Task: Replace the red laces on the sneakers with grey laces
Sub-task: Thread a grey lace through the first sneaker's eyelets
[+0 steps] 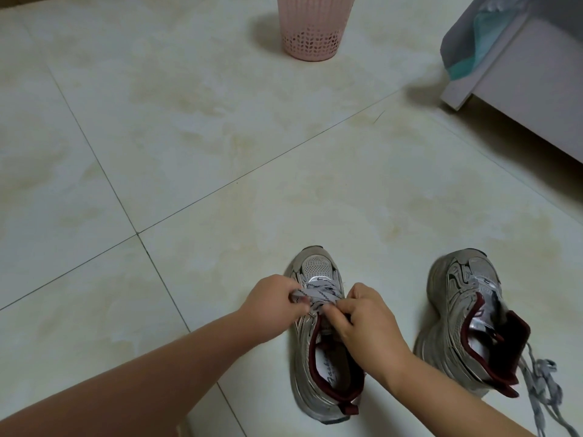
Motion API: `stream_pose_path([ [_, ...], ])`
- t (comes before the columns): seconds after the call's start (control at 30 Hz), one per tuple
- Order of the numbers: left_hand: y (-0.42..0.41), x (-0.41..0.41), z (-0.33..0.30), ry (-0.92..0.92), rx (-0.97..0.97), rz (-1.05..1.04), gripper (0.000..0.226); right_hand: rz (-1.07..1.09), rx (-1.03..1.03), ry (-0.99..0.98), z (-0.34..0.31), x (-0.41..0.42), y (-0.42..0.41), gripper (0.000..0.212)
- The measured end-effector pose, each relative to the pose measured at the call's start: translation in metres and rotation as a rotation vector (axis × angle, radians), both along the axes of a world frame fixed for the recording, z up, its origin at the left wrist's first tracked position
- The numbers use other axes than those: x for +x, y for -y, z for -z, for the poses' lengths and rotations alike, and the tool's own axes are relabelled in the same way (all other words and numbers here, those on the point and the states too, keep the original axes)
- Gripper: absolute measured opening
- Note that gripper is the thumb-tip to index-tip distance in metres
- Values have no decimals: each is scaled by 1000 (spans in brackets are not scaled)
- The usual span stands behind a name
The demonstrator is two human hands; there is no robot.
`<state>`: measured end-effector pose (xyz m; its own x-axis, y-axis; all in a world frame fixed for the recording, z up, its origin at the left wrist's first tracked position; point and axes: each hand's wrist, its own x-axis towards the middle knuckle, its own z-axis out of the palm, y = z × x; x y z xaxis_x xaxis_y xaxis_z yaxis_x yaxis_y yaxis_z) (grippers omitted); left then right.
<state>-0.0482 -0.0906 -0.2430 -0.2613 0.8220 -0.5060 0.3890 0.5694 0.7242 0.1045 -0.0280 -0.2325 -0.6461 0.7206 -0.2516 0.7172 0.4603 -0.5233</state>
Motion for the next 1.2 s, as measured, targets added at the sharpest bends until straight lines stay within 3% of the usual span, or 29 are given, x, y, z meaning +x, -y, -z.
stream_pose_path([
  [0.13,-1,5,-3,-161,16,25,4,22,-141,48,1,-3,-3,19],
  [0.23,-3,9,-4,-161,1,29,9,9,-139,50,4,-5,-2,12],
  [0.37,-6,11,-4,-60,-64,28,10,56,-110,58,9,-11,3,11],
  [0.53,-1,12,1,214,-133,-239,24,132,-169,2,14,-12,5,11],
  [0.73,7,12,-1,383,-198,-56,19,181,-285,-60,15,-10,4,29],
  [0.83,11,20,3,189,-120,69,33,171,-292,-96,13,-11,3,35],
  [0.93,12,29,9,-2,-48,35,31,149,-258,-116,9,-11,1,21],
  [1.1,12,30,10,68,-94,-124,17,242,-142,-201,-11,-9,-8,36],
  [1.2,11,29,10,78,-118,-140,16,438,-172,-357,-31,-3,-28,34],
])
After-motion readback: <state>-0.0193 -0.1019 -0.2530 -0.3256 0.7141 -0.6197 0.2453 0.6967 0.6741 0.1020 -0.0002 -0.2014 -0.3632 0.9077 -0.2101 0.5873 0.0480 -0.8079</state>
